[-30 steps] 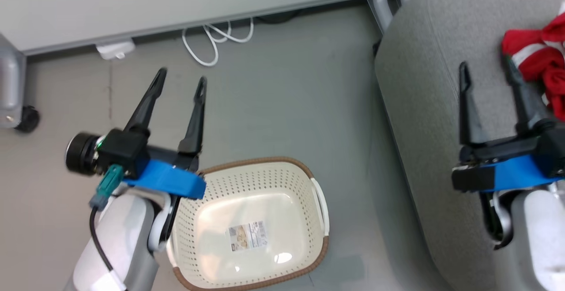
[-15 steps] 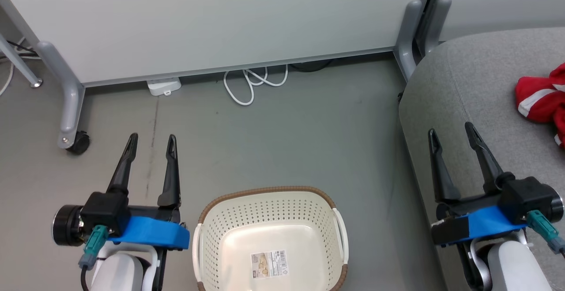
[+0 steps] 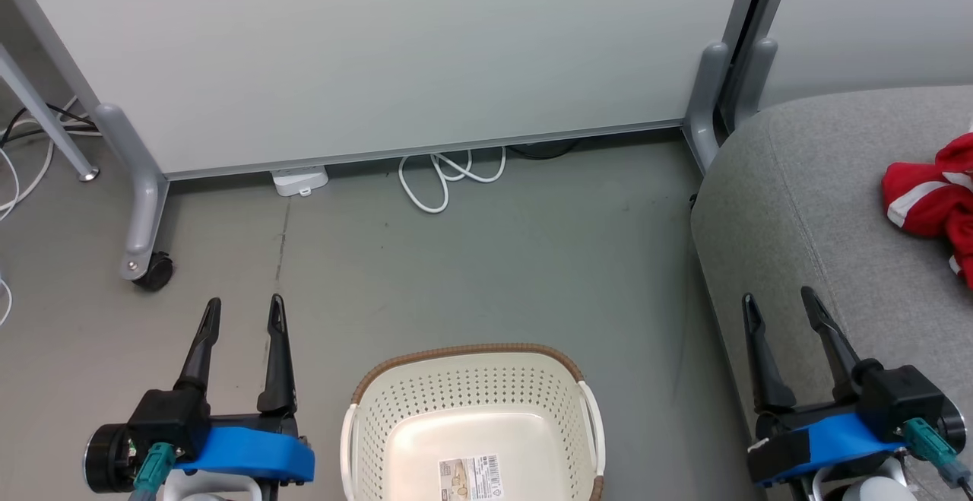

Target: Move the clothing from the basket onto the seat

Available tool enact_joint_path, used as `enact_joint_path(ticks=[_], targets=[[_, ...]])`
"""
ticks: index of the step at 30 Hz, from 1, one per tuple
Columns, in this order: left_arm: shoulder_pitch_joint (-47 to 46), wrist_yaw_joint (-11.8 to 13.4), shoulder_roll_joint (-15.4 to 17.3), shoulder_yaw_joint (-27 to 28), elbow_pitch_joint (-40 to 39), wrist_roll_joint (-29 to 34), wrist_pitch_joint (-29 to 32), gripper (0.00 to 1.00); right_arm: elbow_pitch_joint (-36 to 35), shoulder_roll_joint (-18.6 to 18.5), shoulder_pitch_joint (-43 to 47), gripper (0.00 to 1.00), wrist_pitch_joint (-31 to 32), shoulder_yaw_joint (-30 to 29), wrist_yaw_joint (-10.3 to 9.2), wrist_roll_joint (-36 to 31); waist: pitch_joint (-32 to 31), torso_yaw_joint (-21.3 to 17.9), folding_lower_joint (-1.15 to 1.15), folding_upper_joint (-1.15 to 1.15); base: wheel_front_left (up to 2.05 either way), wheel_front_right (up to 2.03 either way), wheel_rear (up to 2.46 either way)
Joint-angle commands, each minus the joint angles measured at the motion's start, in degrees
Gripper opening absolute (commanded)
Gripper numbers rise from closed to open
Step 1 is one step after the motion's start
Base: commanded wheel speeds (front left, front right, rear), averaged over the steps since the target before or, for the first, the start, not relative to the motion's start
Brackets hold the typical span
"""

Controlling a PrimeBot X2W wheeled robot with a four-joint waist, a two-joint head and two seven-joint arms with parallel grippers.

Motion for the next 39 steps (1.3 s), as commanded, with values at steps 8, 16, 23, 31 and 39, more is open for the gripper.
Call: enact_joint_path(ticks=[8, 16, 23, 31, 39], targets=[[0.1, -0.5, -0.5, 1.2, 0.8, 1.6, -0.1, 1.00, 0.7, 0.3, 0.6, 1.00, 0.0, -0.2, 0.01, 0.2, -0.3, 0.2, 0.01, -0.01, 0.00, 0.00, 0.00], [0.5, -0.4, -0.6, 2.0, 3.3, -2.0, 1.8, 0.00, 3.2, 0.2, 0.1, 0.00, 1.3, -0.6, 0.00, 4.0, -0.4, 0.3, 0.01, -0.01, 0.00, 0.00, 0.00], [0.1, -0.5, -0.6, 2.4, 3.1, -10.2, 3.7, 0.00, 3.1, 0.2, -0.2, 0.00, 3.3, -0.9, 0.00, 12.2, -0.6, 0.2, 0.01, -0.01, 0.00, 0.00, 0.00], [-0.1, -0.5, -0.6, 2.6, 2.6, -17.6, 5.3, 0.00, 3.0, 0.2, -0.3, 0.00, 5.0, -1.2, 0.00, 19.7, -0.8, 0.2, 0.01, -0.01, 0.00, 0.00, 0.00], [-0.4, -0.3, -0.6, 3.1, 2.1, -25.4, 7.1, 0.00, 3.0, 0.2, -0.6, 0.00, 6.9, -1.5, 0.00, 27.7, -1.0, 0.2, 0.01, -0.01, 0.00, 0.00, 0.00]])
